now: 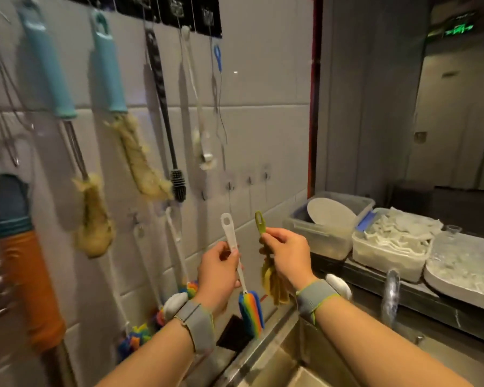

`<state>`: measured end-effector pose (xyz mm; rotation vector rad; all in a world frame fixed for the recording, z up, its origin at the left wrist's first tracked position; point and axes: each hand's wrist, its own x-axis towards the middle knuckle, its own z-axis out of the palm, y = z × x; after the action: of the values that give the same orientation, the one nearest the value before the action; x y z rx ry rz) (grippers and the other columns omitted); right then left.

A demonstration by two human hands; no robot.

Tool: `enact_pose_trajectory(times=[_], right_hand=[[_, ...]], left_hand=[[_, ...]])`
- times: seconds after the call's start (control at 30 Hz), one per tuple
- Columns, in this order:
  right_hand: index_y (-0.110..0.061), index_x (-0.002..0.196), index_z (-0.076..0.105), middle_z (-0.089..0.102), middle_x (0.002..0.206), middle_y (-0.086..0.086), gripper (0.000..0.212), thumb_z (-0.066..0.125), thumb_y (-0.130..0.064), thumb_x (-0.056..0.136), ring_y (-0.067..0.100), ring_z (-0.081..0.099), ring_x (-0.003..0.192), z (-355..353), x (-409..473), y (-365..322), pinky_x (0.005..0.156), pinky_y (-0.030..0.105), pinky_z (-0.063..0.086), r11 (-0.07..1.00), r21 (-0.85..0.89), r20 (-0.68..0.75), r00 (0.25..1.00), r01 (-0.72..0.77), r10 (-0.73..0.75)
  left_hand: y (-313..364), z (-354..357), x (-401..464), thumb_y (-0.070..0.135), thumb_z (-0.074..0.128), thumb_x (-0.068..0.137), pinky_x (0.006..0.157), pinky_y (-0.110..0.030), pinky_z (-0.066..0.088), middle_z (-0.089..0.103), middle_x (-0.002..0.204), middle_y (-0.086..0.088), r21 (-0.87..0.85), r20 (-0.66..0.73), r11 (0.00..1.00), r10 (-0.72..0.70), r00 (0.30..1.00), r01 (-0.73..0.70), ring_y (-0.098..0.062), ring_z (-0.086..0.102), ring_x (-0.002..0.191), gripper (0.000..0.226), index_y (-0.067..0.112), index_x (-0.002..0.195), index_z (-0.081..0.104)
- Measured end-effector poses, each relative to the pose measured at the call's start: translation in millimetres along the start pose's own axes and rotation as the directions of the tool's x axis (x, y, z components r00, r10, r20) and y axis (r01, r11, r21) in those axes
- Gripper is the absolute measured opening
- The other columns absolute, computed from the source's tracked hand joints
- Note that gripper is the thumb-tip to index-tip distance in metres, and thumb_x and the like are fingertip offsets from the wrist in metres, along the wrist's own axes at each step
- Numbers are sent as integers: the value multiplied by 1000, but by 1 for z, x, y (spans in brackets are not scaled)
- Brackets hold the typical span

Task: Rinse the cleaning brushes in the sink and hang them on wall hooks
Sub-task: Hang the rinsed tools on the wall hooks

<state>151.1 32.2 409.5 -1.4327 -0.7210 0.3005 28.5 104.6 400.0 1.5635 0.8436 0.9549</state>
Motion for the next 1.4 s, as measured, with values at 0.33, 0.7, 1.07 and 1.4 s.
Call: enact_pose_trajectory(times=[0.33,0.7,1.07,1.4], right_hand=[[-19,104,72,75,85,4,16,63,-18,91,19,69,71,28,27,-39,66,34,57,998,69,29,1000,-10,8],[-6,106,67,65,84,14,16,58,-7,93,17,57,58,52,54,-47,55,29,41,972,204,54,993,-112,103],[-3,113,65,64,89,17,21,54,-9,96,17,57,61,66,68,-24,55,28,45,973,141,141,977,-181,161],[-16,96,75,73,88,1,15,72,-19,83,13,64,81,26,36,30,76,27,50,968,-248,108,992,-36,65]], left_hand=[[45,-23,25,18,52,100,72,-47,63,68,91,-6,8,-76,999,41,996,-40,-23,68,85,15,26,98,65],[30,-21,46,17,53,98,66,-54,62,70,85,-8,84,-141,996,4,990,8,-30,71,83,17,25,88,64],[13,-21,56,26,57,95,72,-48,62,73,73,0,189,-207,982,55,977,-15,-22,72,75,22,27,74,64],[12,-27,20,16,64,89,88,-39,56,72,107,-1,199,-243,980,33,969,17,-23,68,97,28,16,117,66]])
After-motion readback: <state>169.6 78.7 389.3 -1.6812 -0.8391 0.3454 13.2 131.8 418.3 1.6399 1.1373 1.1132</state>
